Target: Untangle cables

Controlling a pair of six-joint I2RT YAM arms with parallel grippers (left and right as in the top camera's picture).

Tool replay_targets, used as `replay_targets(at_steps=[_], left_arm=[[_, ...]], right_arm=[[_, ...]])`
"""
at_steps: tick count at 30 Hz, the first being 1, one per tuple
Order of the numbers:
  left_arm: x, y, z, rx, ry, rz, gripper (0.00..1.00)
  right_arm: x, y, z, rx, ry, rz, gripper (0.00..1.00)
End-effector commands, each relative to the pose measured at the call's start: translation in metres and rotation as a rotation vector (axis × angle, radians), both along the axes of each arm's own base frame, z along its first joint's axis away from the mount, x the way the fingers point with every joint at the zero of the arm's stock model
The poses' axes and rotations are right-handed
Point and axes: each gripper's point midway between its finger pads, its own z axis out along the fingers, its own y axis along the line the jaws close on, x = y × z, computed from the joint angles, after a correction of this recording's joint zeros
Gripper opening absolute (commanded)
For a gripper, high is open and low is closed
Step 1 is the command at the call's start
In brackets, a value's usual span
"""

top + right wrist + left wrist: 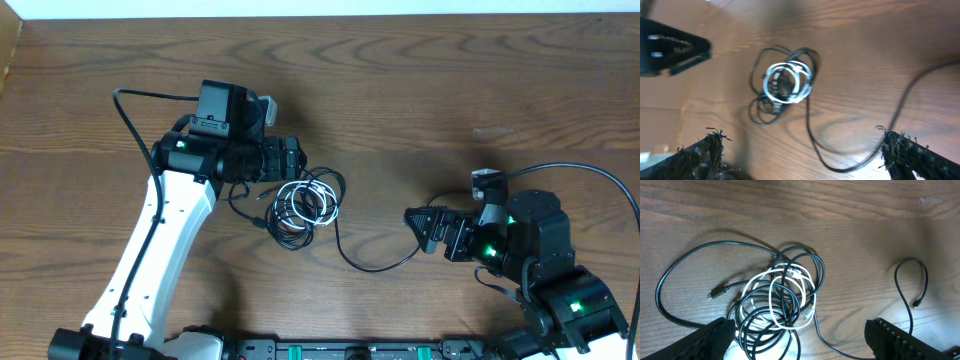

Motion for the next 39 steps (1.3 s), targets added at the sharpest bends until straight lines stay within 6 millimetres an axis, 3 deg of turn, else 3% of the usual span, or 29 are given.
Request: replay_targets(at_steps=[1,11,33,39], left_arm=[[0.002,-0.001,0.009,-0.011,-0.026,-0.012,0.88],[0.002,-0.001,0.009,-0.011,-0.026,-0.012,0.88],[0.002,-0.001,0.009,-0.011,-0.026,-0.012,0.88],[0.002,-0.001,0.009,-0.011,-0.026,-0.012,0.88]], right_arm=[[0.009,-0.014,-0.005,-0.081,-0.025,-0.057,0.99],[0.002,-0.02,-0.017,-0.145,0.002,-0.035,0.99],[0.005,-0.027,-0.019,-0.238,-0.053,0.009,0.99],[0.002,-0.001,-0.003,-0.012,0.007,-0.001,0.99]])
